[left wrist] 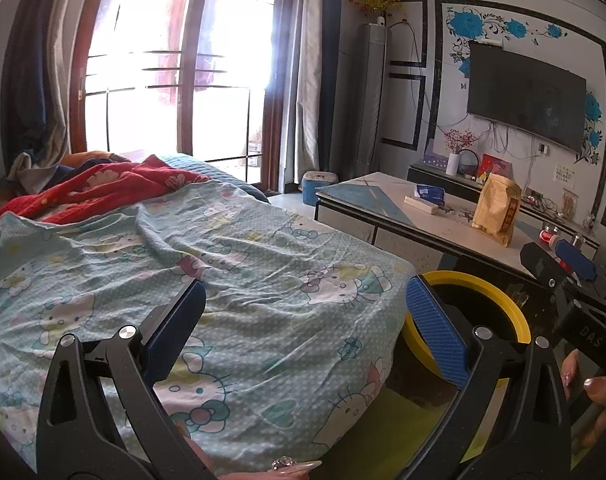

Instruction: Collect trash

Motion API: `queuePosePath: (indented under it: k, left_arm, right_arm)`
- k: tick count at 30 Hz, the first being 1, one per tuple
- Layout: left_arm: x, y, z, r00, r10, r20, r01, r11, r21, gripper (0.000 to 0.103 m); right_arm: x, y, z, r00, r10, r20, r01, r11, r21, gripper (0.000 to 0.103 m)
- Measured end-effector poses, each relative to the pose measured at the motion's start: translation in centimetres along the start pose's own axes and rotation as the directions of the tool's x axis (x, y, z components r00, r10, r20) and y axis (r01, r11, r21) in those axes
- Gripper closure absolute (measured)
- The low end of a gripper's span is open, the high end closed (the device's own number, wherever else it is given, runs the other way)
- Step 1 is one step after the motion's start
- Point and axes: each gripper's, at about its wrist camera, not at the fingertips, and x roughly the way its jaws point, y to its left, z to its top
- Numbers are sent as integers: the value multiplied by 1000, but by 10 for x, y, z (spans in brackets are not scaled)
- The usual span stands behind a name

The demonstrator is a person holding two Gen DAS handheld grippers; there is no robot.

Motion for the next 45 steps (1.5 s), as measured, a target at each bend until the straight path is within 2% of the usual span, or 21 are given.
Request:
queuePosePath:
  k: [33, 38, 42, 45]
  left_arm:
    - [0, -3, 0, 1000, 0, -4, 0, 1000, 9, 11]
    - [4, -4, -2, 1000, 1, -25, 0, 1000, 26, 11]
    - [9, 7, -1, 998, 4, -66, -6, 1000, -21, 11]
    - [6, 34, 7, 995, 38, -89, -46, 996, -82, 11]
  right_arm:
    - [-2, -7, -2, 1000, -5, -4, 5, 1000, 7, 6]
    - [-3, -11, -3, 1000, -6, -3, 6, 1000, 10, 6]
    - [-2, -9, -1, 1000, 6, -10, -6, 1000, 4, 6]
    - [7, 7, 10, 997, 57, -48, -57, 998, 7, 6]
